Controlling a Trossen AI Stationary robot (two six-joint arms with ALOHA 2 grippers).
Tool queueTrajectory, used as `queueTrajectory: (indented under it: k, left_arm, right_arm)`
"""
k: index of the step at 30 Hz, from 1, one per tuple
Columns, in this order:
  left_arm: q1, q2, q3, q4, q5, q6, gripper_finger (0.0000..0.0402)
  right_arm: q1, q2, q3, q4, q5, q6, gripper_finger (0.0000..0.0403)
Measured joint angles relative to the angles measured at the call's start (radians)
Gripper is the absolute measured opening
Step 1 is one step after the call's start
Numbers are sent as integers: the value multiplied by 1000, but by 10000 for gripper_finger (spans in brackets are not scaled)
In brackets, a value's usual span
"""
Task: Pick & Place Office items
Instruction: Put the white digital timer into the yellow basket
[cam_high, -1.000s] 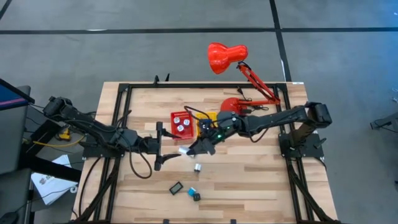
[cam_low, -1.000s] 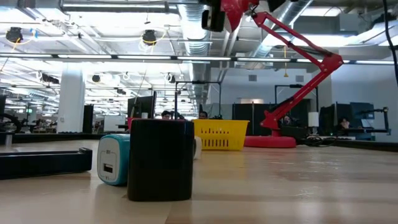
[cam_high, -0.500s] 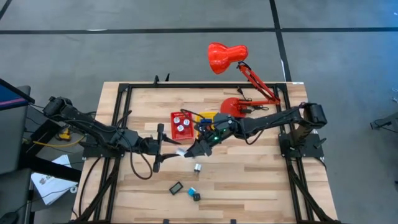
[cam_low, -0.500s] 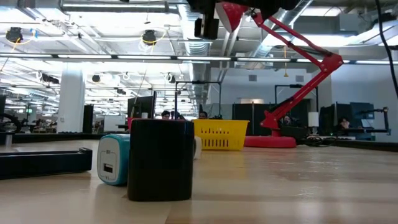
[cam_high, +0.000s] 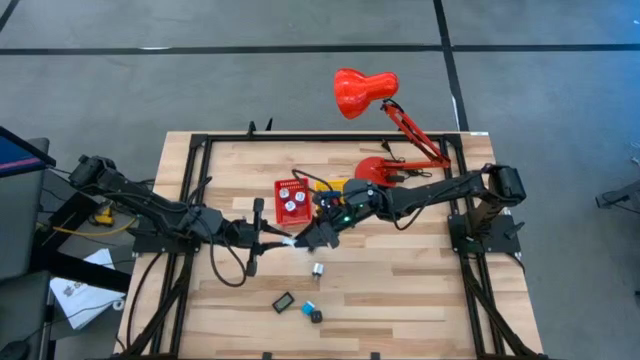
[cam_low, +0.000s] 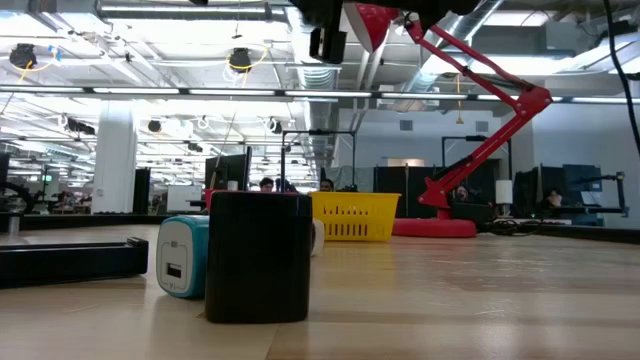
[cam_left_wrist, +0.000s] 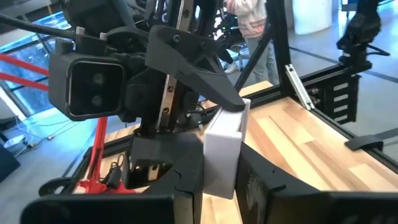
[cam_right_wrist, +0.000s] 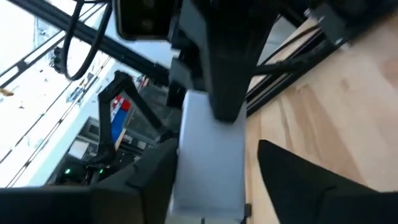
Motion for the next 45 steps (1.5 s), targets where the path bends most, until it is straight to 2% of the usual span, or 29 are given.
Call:
queueTrajectory:
  k: [3, 8, 12, 20, 23, 26, 29, 33, 35, 38, 41, 45]
  left_arm:
    - [1, 0, 0, 0, -1, -24, 56]
    - [-2, 0, 0, 3, 9, -34, 64]
    - [-12, 0, 0, 1, 17, -94, 56]
    - [-29, 0, 0, 2, 98, -219, 62]
    - [-29, 0, 0, 0, 97, -323, 57]
    - [-12, 0, 0, -19, 83, -483, 58]
    - [14, 0, 0, -80, 67, -661, 60]
    - [51, -4, 1, -224, 68, -847, 60]
    - [64, -3, 0, -253, 67, -855, 61]
    - [77, -3, 0, -206, 38, -791, 61]
    - [96, -3, 0, -154, 32, -744, 62]
    - [109, -4, 1, -161, 31, -729, 62]
  right_arm:
    - [-6, 0, 0, -1, 6, -28, 242]
    - [-9, 0, 0, 15, -42, -243, 273]
    - [-31, 0, 0, 15, -49, -300, 280]
    - [-132, -1, 2, 7, -45, -356, 281]
    - [-157, -8, 1, 3, -46, -373, 282]
    - [-154, -30, 2, -4, -25, -477, 282]
    - [-130, -71, 15, -124, 74, -589, 282]
    - [-96, -138, 73, -396, 211, -698, 282]
    - [-86, -162, 104, -483, 219, -703, 282]
    - [-61, -169, 124, -559, 222, -703, 282]
    - [-26, -145, 124, -577, 224, -703, 282]
    - [13, -102, 124, -575, 277, -703, 282]
